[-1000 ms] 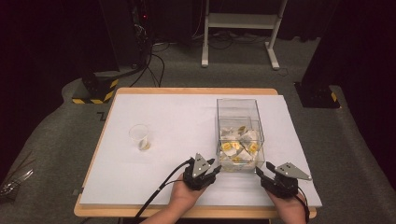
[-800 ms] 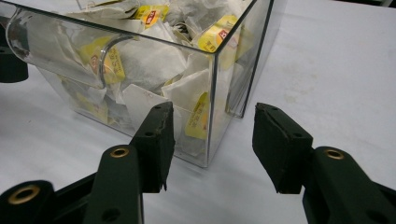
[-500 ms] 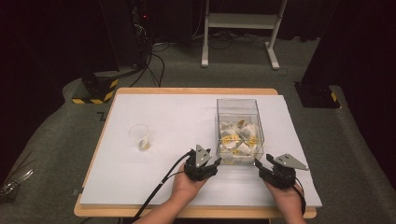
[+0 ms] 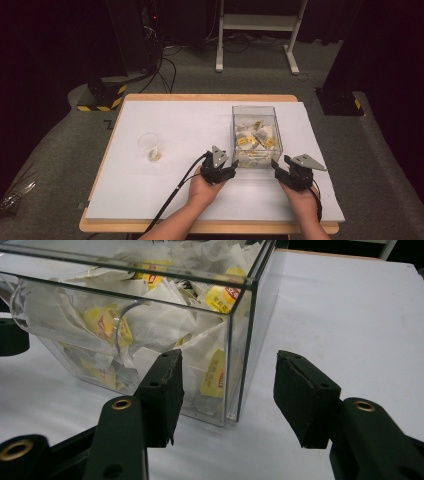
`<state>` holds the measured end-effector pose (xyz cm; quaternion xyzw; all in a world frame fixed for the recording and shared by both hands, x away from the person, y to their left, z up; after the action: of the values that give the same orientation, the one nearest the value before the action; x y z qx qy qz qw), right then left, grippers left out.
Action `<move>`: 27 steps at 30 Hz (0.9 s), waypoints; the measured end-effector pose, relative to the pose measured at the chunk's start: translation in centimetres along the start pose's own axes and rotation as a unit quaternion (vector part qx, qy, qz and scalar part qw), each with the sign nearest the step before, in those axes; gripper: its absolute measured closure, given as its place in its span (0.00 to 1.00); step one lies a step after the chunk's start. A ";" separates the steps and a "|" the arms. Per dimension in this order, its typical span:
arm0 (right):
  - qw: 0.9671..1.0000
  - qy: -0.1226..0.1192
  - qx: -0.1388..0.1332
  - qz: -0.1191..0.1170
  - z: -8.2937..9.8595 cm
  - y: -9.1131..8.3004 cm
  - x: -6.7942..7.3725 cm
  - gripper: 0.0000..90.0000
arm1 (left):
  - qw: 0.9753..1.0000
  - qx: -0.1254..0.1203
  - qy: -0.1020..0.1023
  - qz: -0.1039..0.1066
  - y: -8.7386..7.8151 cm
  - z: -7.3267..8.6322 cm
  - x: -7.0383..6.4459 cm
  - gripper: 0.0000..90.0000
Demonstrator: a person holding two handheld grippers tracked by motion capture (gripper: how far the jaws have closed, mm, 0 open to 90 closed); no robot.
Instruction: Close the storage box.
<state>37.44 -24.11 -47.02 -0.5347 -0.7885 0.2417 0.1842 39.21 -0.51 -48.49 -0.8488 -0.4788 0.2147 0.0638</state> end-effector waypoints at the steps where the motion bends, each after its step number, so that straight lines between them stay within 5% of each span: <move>1: 1.000 0.001 0.000 0.001 -0.1 0.1 0.0 0.50 | 1.000 0.000 0.002 -0.003 0.1 0.0 0.0 0.46; 27: 1.000 0.020 -0.002 0.023 -1.4 2.7 -0.2 0.50 | 0.999 -0.012 -0.033 -0.039 3.3 -0.3 -0.2 0.48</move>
<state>40.34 -23.15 -47.42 -0.5577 -0.7726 0.2335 0.1935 41.86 -2.38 -49.20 -0.8226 -0.5161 0.2344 0.0459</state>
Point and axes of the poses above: each handheld gripper's, and its own axes: y roughly forward along the jaws, z roughly out of its underside, x roughly to its left, the point moved 1 cm from there along y, roughly forward along the jaws, and after that the axes turned 5 degrees about x, right-handed, at the moved point
